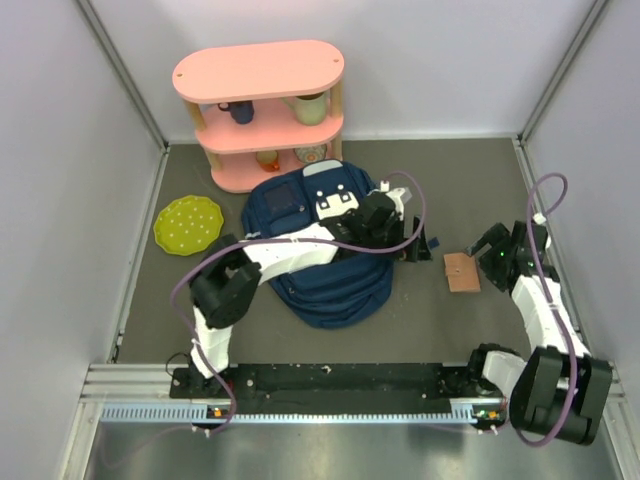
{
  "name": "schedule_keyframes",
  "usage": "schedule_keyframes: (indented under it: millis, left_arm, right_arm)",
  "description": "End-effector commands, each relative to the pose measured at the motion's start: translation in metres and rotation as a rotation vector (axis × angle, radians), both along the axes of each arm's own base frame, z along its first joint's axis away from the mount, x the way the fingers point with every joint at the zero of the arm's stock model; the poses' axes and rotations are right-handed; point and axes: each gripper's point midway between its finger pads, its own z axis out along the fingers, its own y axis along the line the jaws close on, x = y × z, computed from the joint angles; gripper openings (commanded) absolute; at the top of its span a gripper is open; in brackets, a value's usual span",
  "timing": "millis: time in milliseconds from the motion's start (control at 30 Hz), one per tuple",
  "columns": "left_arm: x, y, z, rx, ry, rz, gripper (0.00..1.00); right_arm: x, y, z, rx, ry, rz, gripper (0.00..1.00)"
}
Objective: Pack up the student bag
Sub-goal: Pick up the personal item from the center of the board.
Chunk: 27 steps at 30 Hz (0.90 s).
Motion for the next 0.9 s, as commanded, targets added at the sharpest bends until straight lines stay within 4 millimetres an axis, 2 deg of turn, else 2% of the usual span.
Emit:
schedule_keyframes:
  millis: [0,133,333,567,600,667,800,867]
  left_arm:
    - [-0.001,-0.042,-0.004,-0.092,0.028,-0.069,0.99]
    - [-0.002,-0.056,-0.012,-0.137,0.044,-0.082,0.99]
    - [0.000,-0.069,-0.034,-0.144,0.092,-0.090,0.99]
    - [0.000,-0.082,-0.056,-0.147,0.159,-0.092,0.99]
    - [-0.001,-0.084,-0.064,-0.136,0.170,-0.092,0.99]
    - [0.000,-0.088,-0.067,-0.135,0.180,-0.086,0.99]
    - [0.001,-0.090,-0.092,-0.099,0.225,-0.072,0.99]
    - [0.002,-0.093,-0.096,-0.100,0.239,-0.069,0.99]
  right_arm:
    - [0.020,-0.023,0.000,-0.029,-0.021,-0.036,0.84]
    - [0.019,-0.030,-0.020,-0.008,0.027,-0.025,0.84]
    - [0.019,-0.022,-0.036,0.041,0.026,0.006,0.81]
    - [0.015,0.002,-0.054,0.145,0.035,0.089,0.76]
    - [0.012,0.004,-0.056,0.154,0.040,0.092,0.75]
    - [0.011,0.007,-0.057,0.166,0.034,0.104,0.74]
    - [0.004,0.017,-0.059,0.199,0.027,0.127,0.68]
    - [0.002,0.021,-0.060,0.217,0.026,0.141,0.66]
